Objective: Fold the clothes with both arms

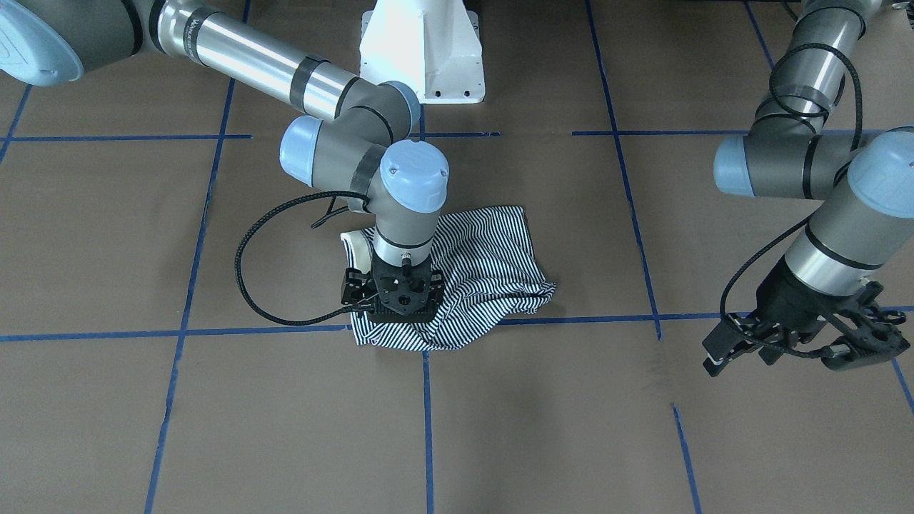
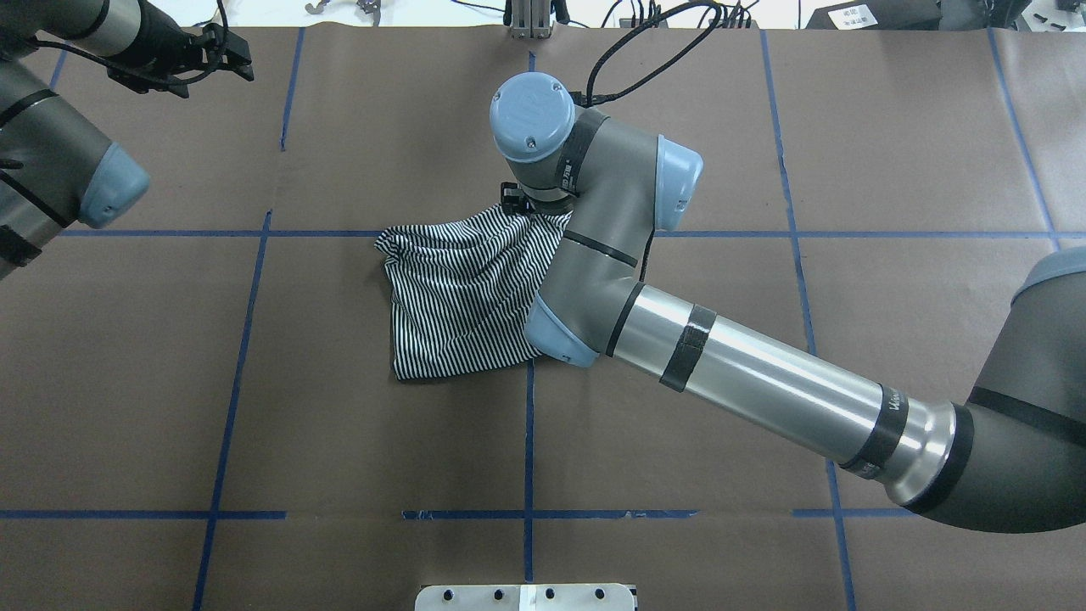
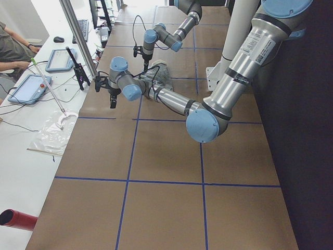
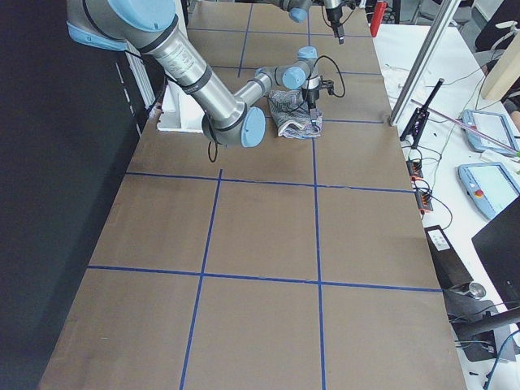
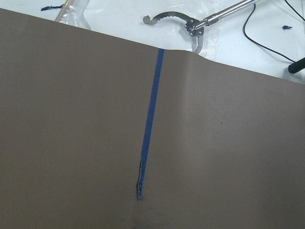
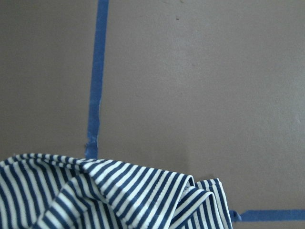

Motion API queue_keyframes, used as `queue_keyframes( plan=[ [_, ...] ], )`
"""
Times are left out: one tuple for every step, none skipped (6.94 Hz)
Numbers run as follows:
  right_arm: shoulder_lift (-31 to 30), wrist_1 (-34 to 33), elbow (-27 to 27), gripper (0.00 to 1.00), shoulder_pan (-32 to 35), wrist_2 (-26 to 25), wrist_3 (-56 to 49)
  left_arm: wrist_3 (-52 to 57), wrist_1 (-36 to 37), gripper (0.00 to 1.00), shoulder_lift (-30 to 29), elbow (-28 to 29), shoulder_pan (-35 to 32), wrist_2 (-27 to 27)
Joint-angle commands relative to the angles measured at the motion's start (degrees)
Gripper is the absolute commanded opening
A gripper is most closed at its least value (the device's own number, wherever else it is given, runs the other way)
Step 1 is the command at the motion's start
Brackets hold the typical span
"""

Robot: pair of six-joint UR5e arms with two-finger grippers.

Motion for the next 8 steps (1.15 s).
queue_keyframes(
  plan=[
    [0.0,0.18,-2.75,1.0,0.41,-1.24,-3.69,0.06,0.0,1.0,0.05,0.01,-0.04,-0.01],
    [0.0,0.97,-3.54,1.0,2.42,-1.16,-4.93,0.06,0.0,1.0,0.05,0.01,0.04,-0.01],
    [0.0,2.54,-5.81,1.0,4.79,-1.07,-7.64,0.06,0.0,1.0,-0.03,0.01,0.04,-0.01],
    [0.0,5.78,-8.79,1.0,8.12,-0.63,-10.45,0.06,-0.09,1.0,-0.03,0.1,0.04,-0.01],
    [0.0,6.07,-9.08,1.0,10.94,0.41,-13.26,0.06,-0.09,1.0,-0.03,0.01,0.04,-0.01],
    [-0.43,6.16,-7.95,1.0,14.71,5.12,-16.25,0.41,-0.35,1.0,0.05,0.01,-1.0,-0.19],
    [-3.92,5.64,-3.24,1.0,19.53,11.44,-20.8,6.16,-0.01,1.0,0.23,-0.07,-3.45,-2.36],
    [-10.91,5.46,3.5,1.0,25.58,18.98,-26.07,14.57,0.0,1.0,3.36,-0.68,-8.17,-6.3]
  ],
)
